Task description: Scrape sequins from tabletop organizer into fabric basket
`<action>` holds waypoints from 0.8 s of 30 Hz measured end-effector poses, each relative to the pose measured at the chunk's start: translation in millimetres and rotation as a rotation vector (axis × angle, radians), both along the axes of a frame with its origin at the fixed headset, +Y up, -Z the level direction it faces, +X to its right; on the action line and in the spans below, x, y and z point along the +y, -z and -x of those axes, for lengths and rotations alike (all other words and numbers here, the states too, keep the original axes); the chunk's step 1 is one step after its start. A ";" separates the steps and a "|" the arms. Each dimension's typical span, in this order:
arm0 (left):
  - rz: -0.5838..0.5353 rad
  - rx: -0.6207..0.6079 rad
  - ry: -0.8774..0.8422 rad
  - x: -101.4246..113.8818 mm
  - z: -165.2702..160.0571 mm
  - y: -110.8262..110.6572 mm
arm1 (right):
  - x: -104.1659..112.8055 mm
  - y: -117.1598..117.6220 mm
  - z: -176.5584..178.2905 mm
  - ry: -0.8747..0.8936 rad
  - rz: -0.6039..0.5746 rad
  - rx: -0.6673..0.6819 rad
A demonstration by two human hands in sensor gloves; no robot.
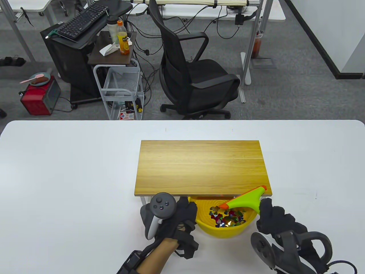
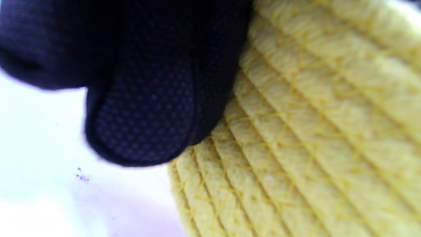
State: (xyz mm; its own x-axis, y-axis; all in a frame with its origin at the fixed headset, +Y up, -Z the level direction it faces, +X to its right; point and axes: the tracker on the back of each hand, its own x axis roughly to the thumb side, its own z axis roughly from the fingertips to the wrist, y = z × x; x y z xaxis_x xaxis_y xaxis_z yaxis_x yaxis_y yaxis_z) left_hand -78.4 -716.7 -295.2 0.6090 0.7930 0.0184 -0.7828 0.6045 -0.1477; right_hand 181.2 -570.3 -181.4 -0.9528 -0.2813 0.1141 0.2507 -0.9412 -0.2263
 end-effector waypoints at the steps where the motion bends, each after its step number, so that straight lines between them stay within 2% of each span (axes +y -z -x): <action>1: 0.000 0.000 0.000 -0.1 0.1 0.1 | -0.2 1.2 0.2 0.000 -0.003 -0.002; 16: 0.040 -0.061 -0.015 1.9 10.6 -5.0 | -14.4 45.3 -15.3 0.076 -0.100 -0.040; 24: 0.044 -0.169 -0.034 -0.7 20.9 -10.5 | -27.3 74.7 -26.8 0.115 -0.111 -0.079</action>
State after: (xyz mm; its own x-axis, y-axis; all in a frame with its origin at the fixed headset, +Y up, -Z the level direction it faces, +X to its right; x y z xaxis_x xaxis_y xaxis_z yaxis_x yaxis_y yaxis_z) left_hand -99.4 -717.4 -284.7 0.5728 0.8155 0.0828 -0.7647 0.5681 -0.3043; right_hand 208.0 -597.6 -256.2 -0.9842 -0.1766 0.0122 0.1639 -0.9350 -0.3144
